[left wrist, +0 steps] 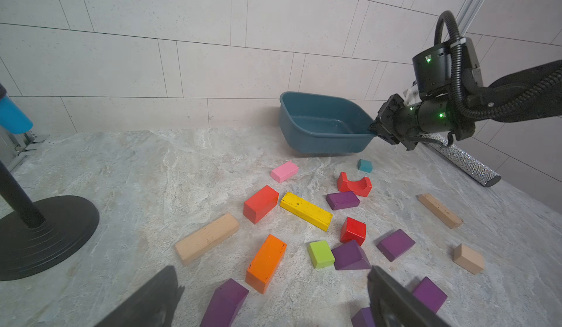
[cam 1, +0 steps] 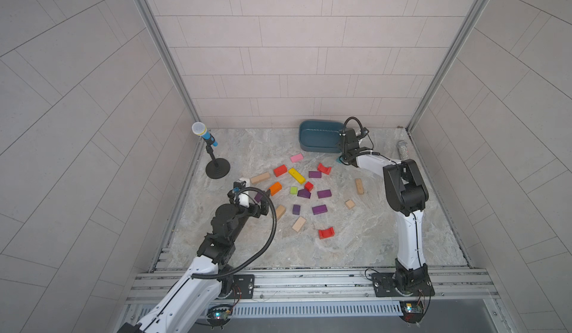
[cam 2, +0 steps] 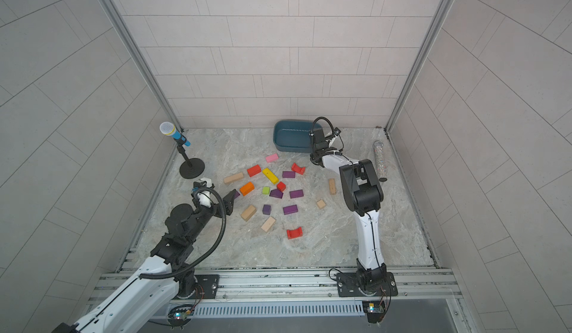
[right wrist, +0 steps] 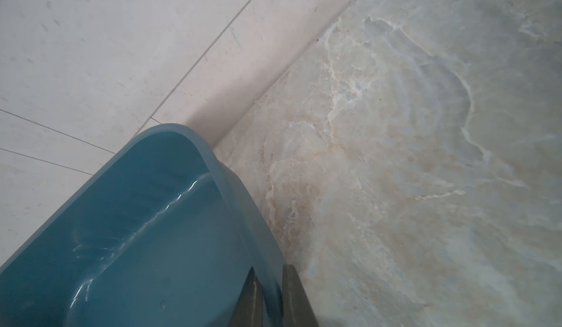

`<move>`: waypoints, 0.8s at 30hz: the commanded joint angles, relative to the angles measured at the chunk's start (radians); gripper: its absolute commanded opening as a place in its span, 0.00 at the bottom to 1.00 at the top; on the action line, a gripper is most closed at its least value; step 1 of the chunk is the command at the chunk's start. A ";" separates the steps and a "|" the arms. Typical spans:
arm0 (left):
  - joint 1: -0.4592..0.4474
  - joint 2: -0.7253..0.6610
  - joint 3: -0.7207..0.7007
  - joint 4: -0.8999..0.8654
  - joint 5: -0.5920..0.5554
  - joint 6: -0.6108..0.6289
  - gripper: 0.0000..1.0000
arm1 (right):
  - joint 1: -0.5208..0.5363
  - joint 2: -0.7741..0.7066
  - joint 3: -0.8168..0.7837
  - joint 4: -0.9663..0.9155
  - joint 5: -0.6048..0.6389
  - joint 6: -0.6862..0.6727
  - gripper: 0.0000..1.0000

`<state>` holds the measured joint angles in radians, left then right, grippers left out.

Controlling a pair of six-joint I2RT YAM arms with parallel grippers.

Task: Pick purple bricks into the storage bin
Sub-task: Adjust the building block at the center of the board.

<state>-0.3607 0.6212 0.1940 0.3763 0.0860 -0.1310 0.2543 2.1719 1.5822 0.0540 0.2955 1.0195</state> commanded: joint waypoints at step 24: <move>-0.003 -0.027 0.018 0.006 0.003 -0.002 1.00 | 0.055 0.013 -0.089 0.000 0.027 -0.015 0.00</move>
<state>-0.3607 0.5991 0.1940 0.3691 0.0853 -0.1310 0.2909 2.2162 1.5497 0.0963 0.2962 0.9821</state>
